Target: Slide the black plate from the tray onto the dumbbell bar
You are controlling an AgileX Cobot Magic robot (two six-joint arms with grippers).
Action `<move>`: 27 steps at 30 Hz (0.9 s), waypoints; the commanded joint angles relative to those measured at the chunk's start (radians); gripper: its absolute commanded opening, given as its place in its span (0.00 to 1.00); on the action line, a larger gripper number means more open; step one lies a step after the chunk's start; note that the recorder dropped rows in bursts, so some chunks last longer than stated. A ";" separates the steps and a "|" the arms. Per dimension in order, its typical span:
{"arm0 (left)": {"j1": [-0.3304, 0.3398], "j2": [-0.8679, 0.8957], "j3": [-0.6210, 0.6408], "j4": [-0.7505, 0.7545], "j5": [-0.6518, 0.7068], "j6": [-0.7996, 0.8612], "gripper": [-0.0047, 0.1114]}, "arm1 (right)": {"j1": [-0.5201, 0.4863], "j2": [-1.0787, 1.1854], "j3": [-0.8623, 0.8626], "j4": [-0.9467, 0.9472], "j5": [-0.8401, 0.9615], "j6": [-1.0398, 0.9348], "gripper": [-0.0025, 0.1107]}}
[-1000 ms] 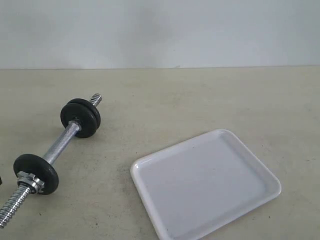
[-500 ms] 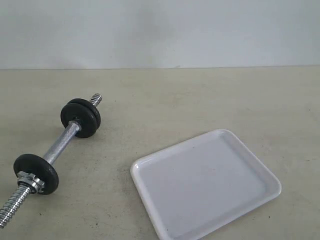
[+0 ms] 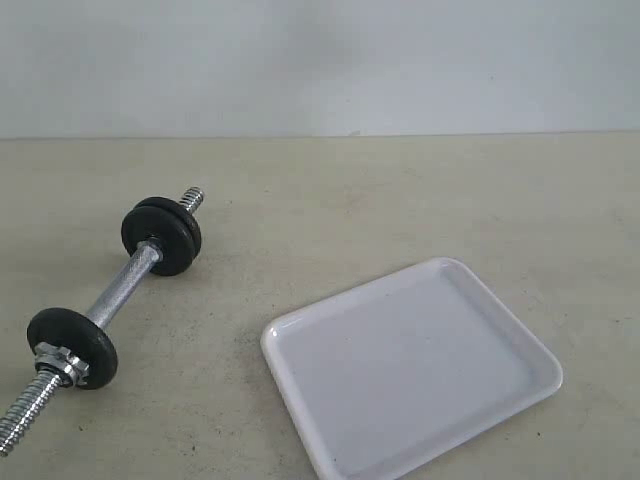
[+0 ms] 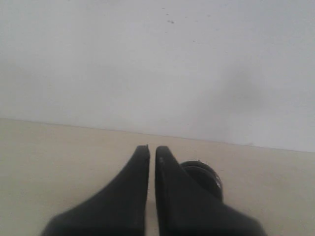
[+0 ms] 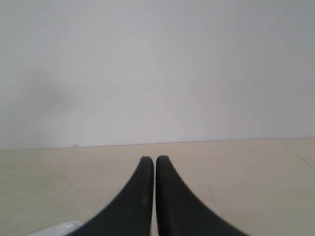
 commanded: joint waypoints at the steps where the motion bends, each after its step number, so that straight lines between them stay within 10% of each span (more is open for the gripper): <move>1: 0.101 -0.009 0.004 -0.006 0.000 -0.004 0.08 | -0.092 -0.007 0.004 0.003 -0.003 -0.002 0.02; 20: 0.155 -0.009 0.004 -0.006 0.000 -0.004 0.08 | -0.120 -0.007 0.004 -0.004 0.059 -0.002 0.02; 27: 0.175 -0.009 0.004 -0.006 0.003 -0.004 0.08 | -0.120 -0.007 0.004 -0.447 0.151 -0.004 0.02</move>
